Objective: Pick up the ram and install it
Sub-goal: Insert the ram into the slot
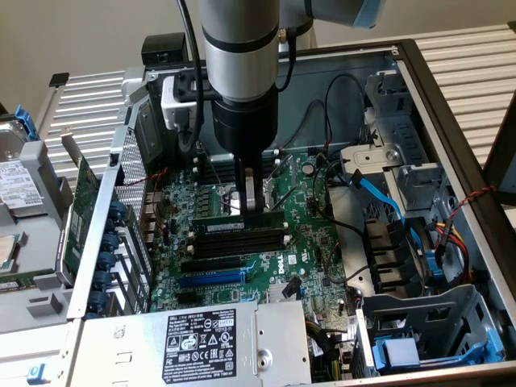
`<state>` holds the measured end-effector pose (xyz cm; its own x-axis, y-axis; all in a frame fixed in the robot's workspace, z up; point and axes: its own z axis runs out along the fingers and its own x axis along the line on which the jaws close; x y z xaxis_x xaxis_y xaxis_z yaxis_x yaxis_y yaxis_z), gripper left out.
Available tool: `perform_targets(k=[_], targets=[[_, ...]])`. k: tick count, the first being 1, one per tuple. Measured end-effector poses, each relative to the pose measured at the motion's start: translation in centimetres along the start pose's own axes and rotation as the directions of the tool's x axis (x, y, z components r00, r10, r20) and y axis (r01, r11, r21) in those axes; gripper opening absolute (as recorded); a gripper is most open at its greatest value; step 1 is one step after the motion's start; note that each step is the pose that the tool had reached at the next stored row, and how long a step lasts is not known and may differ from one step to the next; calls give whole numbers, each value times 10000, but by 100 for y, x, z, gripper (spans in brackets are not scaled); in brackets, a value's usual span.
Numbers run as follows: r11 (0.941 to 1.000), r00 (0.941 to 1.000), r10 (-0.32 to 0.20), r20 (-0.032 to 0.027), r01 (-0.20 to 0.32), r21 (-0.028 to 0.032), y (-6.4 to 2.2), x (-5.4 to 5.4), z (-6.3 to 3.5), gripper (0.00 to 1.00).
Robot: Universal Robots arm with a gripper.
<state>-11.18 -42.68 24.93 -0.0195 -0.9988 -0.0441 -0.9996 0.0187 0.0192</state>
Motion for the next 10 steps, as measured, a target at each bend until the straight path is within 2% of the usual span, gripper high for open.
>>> perform_targets(k=[10], targets=[[10000,10000,1,1,-1,1,11,2,45,13]])
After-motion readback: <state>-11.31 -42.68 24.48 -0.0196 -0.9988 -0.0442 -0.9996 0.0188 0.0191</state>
